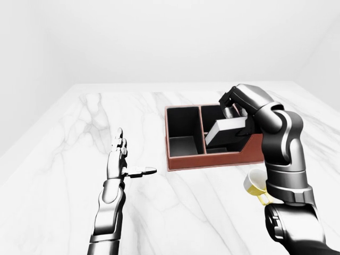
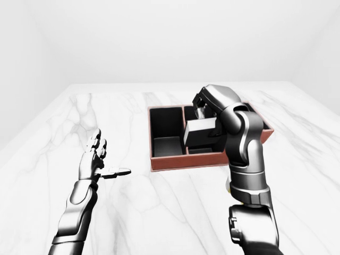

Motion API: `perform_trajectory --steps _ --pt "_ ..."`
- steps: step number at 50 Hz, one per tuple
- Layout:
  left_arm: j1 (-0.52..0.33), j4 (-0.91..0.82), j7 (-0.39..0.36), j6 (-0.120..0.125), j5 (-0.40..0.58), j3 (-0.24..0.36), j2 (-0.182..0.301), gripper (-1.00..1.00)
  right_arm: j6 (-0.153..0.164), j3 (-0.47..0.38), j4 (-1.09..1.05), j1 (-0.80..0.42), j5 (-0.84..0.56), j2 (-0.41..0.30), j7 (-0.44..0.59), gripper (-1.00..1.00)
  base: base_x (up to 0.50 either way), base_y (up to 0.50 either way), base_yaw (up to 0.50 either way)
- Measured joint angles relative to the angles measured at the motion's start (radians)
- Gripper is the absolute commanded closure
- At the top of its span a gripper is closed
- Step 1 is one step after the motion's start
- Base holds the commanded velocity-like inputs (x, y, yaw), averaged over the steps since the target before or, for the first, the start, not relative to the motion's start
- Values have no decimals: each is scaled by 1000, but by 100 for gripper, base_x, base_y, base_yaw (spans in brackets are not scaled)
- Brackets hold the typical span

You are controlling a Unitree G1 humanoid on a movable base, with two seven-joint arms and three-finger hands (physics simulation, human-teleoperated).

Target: Pick up the book and place it in the caddy.

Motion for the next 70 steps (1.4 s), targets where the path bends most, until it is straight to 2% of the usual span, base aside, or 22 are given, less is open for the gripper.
perform_trajectory --steps 48,70 --pt "-6 7 1 0 -1 2 1 -100 0 12 213 -114 34 -35 -41 100 0 0 0" --pt "-1 -1 1 2 1 0 0 -100 0 17 313 -129 30 -43 -120 100 0 0 0"
